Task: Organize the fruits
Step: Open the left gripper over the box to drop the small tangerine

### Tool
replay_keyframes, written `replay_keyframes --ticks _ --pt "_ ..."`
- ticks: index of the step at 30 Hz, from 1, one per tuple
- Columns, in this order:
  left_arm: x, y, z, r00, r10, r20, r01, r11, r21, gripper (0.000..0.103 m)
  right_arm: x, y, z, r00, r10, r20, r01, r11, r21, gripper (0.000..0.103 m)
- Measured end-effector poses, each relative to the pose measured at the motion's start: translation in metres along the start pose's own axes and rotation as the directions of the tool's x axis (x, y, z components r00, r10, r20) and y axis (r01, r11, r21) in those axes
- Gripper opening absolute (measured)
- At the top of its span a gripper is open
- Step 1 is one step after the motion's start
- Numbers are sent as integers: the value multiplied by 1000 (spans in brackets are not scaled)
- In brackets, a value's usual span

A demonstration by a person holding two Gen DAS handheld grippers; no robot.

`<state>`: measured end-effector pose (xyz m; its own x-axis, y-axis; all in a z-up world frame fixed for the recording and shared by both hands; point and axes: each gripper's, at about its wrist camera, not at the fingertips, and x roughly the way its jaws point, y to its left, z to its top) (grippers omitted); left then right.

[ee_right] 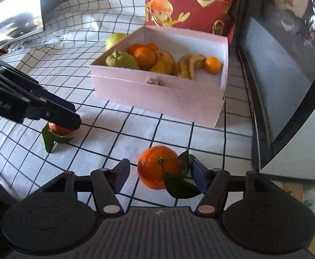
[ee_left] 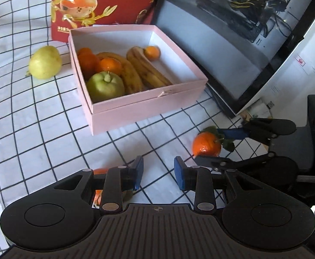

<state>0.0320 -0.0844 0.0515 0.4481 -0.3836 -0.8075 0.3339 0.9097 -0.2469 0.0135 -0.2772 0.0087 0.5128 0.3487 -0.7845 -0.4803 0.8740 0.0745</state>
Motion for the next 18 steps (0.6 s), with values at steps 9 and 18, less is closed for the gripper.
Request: replay_keyframes --ticks 9,18 --pt "-10 14 0 999 39 29 -37 998 -54 35 -32 2 34 994 24 105 -24 1000 6 45" --pt "-42 36 -18 988 119 100 -101 980 -170 35 -5 -23 152 963 -24 269 24 1000 5 45"
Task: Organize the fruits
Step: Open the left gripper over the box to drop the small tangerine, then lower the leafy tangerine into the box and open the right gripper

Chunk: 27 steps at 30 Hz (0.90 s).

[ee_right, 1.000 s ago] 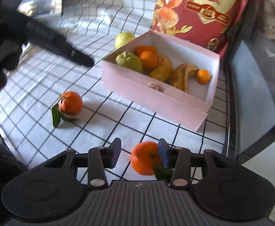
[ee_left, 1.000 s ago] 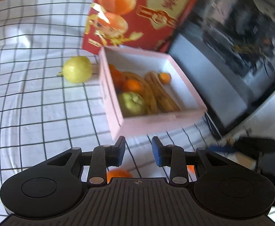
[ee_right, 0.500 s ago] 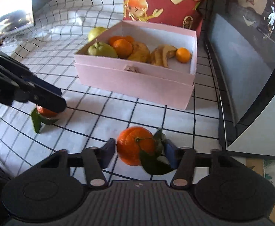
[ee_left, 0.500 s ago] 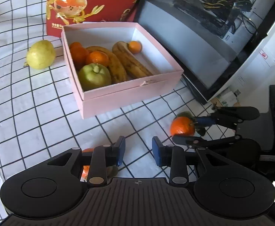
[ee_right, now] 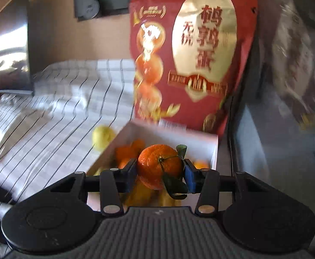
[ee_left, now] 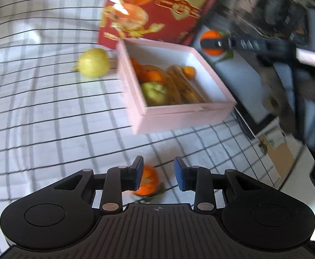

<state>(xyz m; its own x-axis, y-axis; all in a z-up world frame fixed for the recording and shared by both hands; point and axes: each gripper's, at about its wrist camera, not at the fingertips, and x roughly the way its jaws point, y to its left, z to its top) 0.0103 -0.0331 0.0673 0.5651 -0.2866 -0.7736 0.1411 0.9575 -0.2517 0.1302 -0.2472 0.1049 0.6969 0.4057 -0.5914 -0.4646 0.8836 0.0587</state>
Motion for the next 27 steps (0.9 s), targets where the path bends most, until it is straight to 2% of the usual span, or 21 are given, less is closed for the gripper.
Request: replay_keyframes --ticks 1,4,5,8,11,15,19,22,24,27 --pt "-4 5 -2 1000 17 9 -16 1000 -21 35 10 -5 9 1000 7 10 -7 1000 13 46" --pt "-15 22 -7 998 61 27 -58 995 -80 35 29 -14 28 999 5 43 -7 998 64 56" --pt "-17 28 -9 997 70 30 -67 992 -104 35 30 -16 30 999 3 49 -7 998 67 56" --pt "-19 46 -15 995 94 30 -87 979 -182 35 28 -15 27 999 11 46 -14 997 70 62" --pt "-19 57 -20 993 115 23 -106 967 -230 35 22 -11 14 999 46 4 -46 996 72 62" --pt "-17 65 -20 993 116 15 -109 965 -237 35 16 14 -6 996 74 -51 -74 997 7 62" --pt "-19 66 -19 994 103 23 -96 971 -218 35 21 57 -8 994 82 -73 -92 985 -145 62" --pt "-25 71 -23 995 96 30 -88 977 -195 35 34 98 1 992 89 -93 -112 950 -293 65" --pt "-29 76 -27 995 96 34 -88 978 -191 35 47 128 6 990 92 -109 -129 904 -408 71" --pt "-39 92 -35 994 97 42 -86 974 -210 35 77 170 11 987 70 -145 -140 818 -558 72"
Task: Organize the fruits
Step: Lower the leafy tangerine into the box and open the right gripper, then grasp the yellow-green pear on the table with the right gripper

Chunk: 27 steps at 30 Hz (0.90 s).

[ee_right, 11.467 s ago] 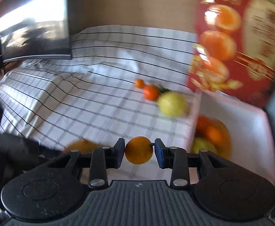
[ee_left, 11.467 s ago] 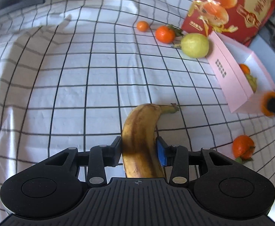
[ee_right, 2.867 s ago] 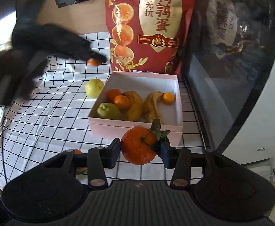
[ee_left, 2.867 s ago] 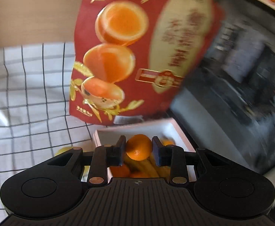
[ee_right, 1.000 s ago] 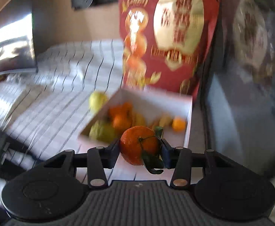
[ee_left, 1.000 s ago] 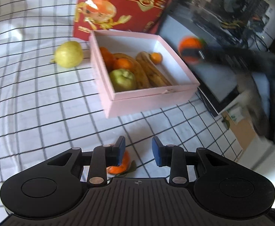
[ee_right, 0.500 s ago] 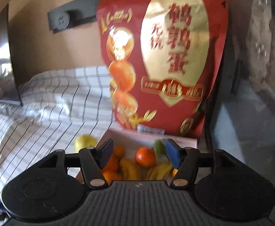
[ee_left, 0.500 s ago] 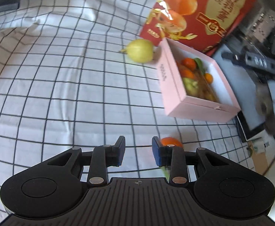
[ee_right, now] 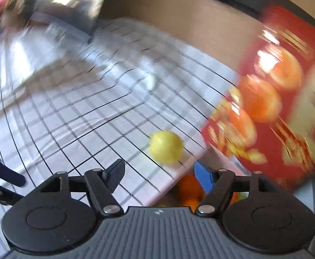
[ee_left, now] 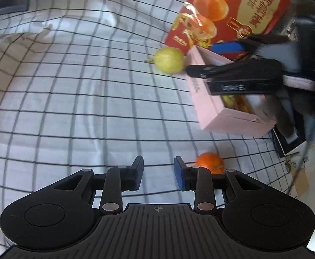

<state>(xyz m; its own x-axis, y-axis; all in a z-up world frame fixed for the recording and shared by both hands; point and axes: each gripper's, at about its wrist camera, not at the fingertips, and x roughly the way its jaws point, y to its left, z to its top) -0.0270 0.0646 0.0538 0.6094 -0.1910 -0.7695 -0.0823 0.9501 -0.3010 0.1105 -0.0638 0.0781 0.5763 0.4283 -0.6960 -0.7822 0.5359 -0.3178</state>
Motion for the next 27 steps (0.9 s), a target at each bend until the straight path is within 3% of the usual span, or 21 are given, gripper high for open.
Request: replay_keyframes --ticks 7,10,15,16,17,21,25,27 --pt "-27 56 -7 998 40 39 -38 998 -54 35 92 7 51 986 -59 -156 40 991 -124 72" --pt "-42 78 -11 996 76 56 -71 993 -94 35 125 -6 57 963 -67 -262 38 993 -115 72" --pt "-56 114 -7 990 111 83 -95 980 -175 35 153 -21 49 919 -7 -395 -28 996 -84 71" --pt "-54 119 -5 990 110 83 -93 978 -187 35 152 -23 48 921 -5 -389 -23 997 -69 70" --pt "-53 121 -3 991 103 80 -86 978 -189 35 150 -24 47 923 -1 -386 -20 999 -49 62" --pt "-38 115 4 998 41 54 -33 989 -144 35 132 -29 43 945 51 -324 -7 991 137 62" --pt "-16 100 11 1000 -19 12 20 995 -94 35 89 -18 35 970 137 -200 -68 946 318 62" --pt "-6 93 16 999 -43 -3 43 996 -72 35 64 -5 27 973 187 -136 -123 917 379 62"
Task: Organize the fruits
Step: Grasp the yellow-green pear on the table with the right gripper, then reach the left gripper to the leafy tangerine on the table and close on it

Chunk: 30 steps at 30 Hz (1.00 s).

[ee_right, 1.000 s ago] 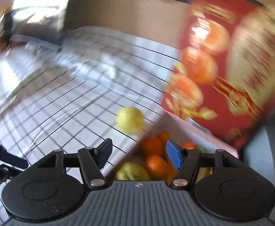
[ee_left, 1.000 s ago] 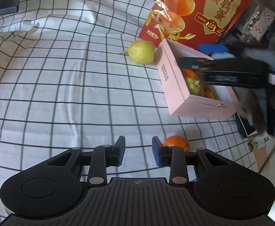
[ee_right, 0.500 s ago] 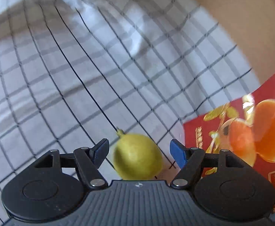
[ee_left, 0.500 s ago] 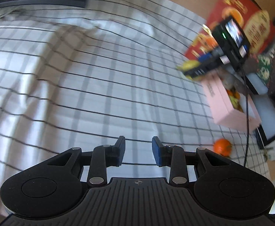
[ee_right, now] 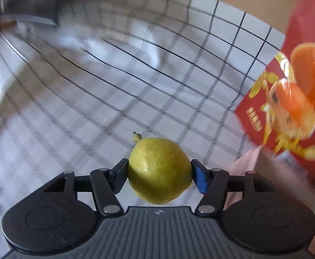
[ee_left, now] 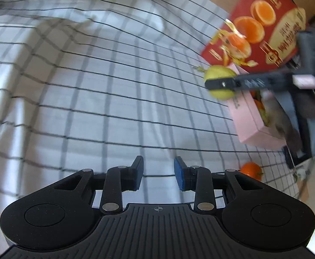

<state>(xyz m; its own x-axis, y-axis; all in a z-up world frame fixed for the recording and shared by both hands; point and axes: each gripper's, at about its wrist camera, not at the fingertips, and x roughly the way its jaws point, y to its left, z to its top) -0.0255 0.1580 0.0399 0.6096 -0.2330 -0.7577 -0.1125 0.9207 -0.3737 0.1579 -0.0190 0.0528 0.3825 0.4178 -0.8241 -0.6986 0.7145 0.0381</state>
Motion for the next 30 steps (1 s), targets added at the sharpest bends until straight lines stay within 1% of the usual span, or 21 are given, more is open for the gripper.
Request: replay_keyframes --ticks 2,3,6,9,12,14,15,17,21,23,25,27,30 --pt "7 -9 4 1000 -22 -14 22 999 30 35 -25 13 -23 997 65 39 -67 996 51 62" --pt "10 -12 5 999 -29 -22 30 999 42 35 -35 17 -35 995 85 56 -89 993 71 62" --pt "20 -26 6 997 -56 -59 61 994 86 35 -65 22 -74 991 88 97 -103 981 162 62" --pt "32 -42 6 992 -79 -99 91 988 122 35 -84 10 -110 993 -2 120 -29 965 261 62" --pt "44 -68 6 982 -120 -143 142 977 159 35 -99 -2 -144 988 -115 106 72 936 344 62" --pt "47 -87 5 978 -140 -152 170 965 200 35 -104 -6 -163 977 -198 85 157 925 345 62" --pt "48 -95 5 978 -141 -154 172 961 216 35 -105 -10 -173 970 -229 76 191 921 339 62" --pt "47 -113 1 979 -139 -148 172 955 242 35 -101 -18 -186 967 -249 61 213 913 349 62" --pt "48 -139 -6 982 -125 -139 154 962 225 35 -94 -29 -204 974 -221 56 192 927 323 62" --pt "49 -150 -10 983 -119 -141 151 959 239 35 -98 -29 -212 976 -199 84 164 936 311 62" --pt "53 -159 -15 986 -94 -135 126 960 251 35 -100 -32 -216 979 -177 102 140 944 298 62" --pt "57 -163 -18 989 -74 -128 101 970 223 35 -101 -35 -220 982 -149 114 114 956 270 63" --pt "58 -165 -23 990 -66 -126 89 978 186 35 -104 -38 -220 989 -110 96 85 970 228 63"
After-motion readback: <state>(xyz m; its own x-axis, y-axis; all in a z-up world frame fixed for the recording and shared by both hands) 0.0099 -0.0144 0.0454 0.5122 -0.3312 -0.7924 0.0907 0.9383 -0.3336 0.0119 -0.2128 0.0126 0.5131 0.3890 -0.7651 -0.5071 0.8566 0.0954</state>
